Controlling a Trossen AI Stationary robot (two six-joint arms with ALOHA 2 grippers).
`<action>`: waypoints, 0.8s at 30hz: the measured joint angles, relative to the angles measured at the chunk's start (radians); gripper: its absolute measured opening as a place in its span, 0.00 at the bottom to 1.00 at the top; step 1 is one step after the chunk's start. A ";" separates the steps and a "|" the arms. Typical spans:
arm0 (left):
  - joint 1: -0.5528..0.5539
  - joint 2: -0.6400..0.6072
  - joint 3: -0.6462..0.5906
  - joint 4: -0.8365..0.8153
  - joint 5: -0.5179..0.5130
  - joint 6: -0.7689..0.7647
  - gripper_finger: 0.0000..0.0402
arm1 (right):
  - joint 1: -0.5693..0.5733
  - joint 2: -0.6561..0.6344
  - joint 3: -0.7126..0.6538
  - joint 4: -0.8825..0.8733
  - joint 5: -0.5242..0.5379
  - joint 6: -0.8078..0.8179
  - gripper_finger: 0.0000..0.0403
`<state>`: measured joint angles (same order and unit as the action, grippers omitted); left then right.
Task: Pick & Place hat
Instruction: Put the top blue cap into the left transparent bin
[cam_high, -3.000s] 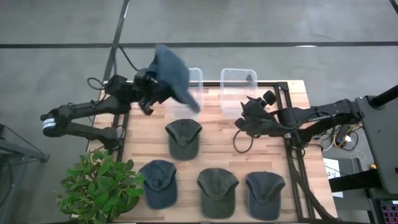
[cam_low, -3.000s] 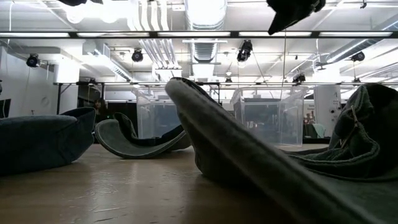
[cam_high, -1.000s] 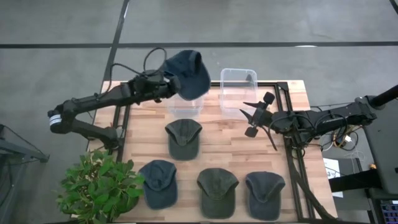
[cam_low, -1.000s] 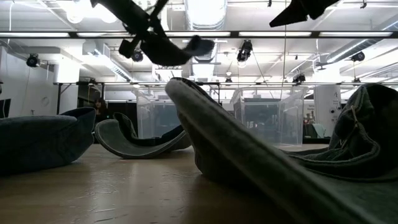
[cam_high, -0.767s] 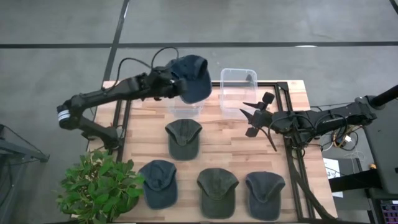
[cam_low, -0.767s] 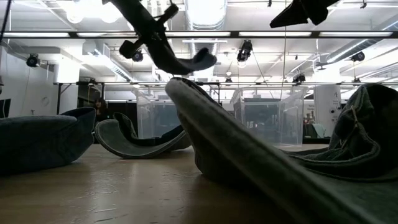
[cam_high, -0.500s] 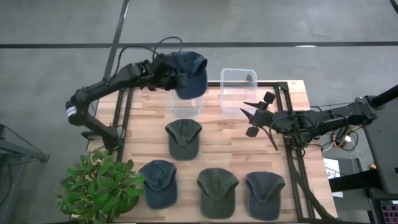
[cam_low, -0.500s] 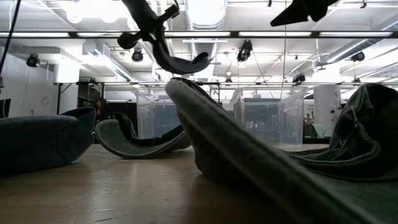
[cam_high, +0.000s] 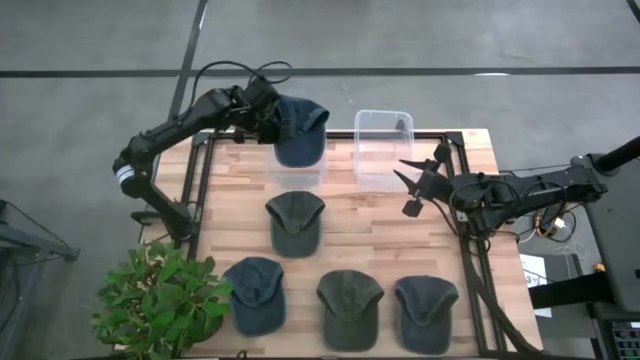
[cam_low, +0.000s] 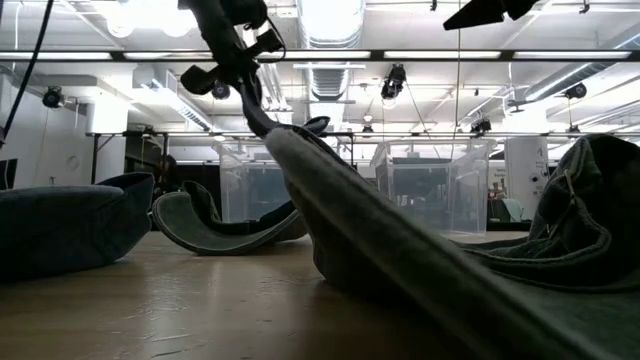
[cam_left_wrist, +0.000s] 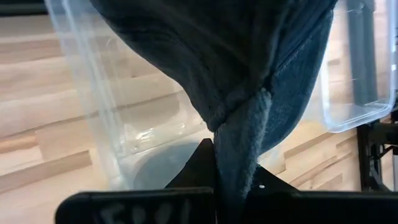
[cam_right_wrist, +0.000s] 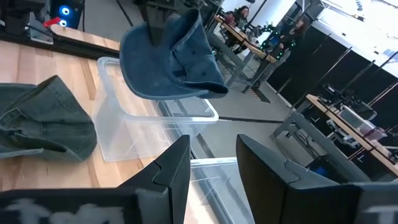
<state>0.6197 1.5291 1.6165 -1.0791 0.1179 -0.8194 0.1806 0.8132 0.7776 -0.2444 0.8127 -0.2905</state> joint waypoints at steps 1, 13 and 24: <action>0.002 0.000 0.000 -0.008 -0.001 0.001 0.01 | 0.000 -0.004 0.000 -0.008 -0.001 0.006 0.30; 0.005 0.010 -0.122 0.094 -0.003 -0.022 0.01 | 0.000 -0.013 0.000 -0.019 -0.002 0.032 0.33; 0.007 0.009 -0.241 0.165 0.009 -0.064 0.01 | 0.000 -0.013 0.000 -0.021 -0.002 0.055 0.31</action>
<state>0.6271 1.5383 1.3759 -0.9144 0.1265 -0.8835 0.1806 0.8005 0.7776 -0.2653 0.8104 -0.2352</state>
